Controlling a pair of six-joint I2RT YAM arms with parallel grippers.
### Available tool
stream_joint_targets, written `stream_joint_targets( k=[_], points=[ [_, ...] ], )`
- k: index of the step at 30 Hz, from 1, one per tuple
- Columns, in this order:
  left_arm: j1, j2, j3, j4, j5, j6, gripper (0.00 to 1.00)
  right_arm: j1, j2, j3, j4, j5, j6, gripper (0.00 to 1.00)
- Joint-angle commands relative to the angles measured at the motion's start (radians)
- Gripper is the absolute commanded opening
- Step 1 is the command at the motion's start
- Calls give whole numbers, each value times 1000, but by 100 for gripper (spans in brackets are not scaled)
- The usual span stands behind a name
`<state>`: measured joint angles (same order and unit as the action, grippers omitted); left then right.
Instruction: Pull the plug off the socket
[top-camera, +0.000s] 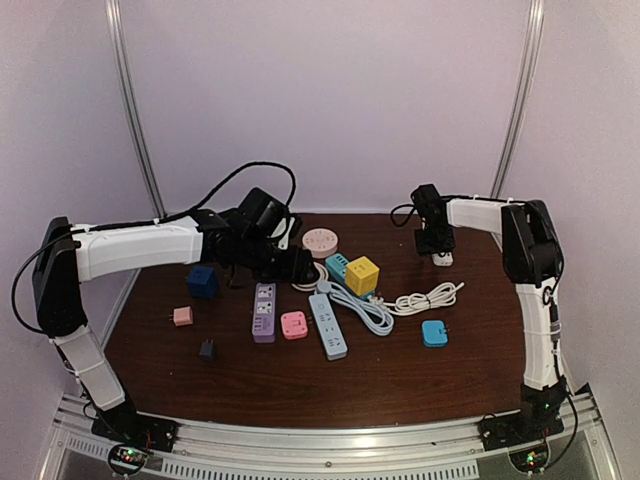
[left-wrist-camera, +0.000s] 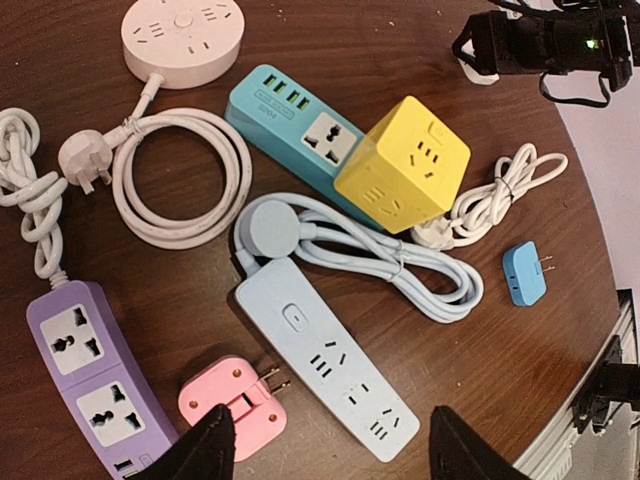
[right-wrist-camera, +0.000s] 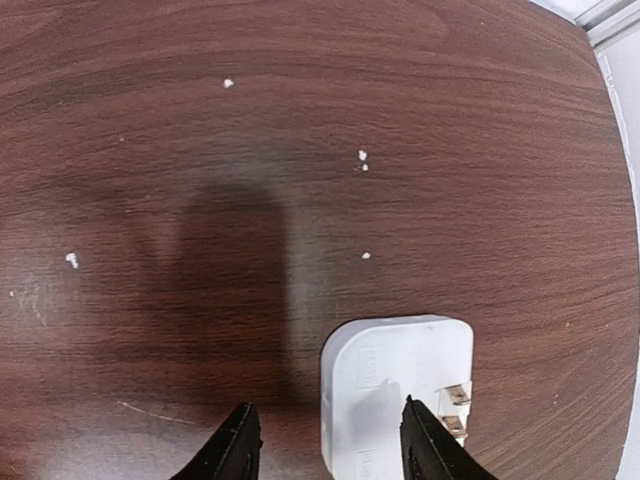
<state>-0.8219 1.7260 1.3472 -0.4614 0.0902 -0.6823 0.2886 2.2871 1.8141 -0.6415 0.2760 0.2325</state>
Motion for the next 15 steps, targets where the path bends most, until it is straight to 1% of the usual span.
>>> stream_joint_targets(
  k=[1,2,6,9,14,15],
  points=[
    [2,1,-11,33,-10,-8,67,30,-80,-9,4,-58,7,50],
    [2,3,-10,36,-10,-8,67,40,-110,-31,29,-76,10,51],
    [13,15,5,46,-3,-7,68,71,-201,-116,92,-158,25,61],
    [30,30,13,72,20,-12,71,96,-247,-152,100,-219,35,69],
    [64,104,78,128,82,-31,71,144,-319,-211,124,-308,32,82],
    [71,125,96,144,94,-37,74,153,-333,-222,130,-315,31,84]
  ],
)
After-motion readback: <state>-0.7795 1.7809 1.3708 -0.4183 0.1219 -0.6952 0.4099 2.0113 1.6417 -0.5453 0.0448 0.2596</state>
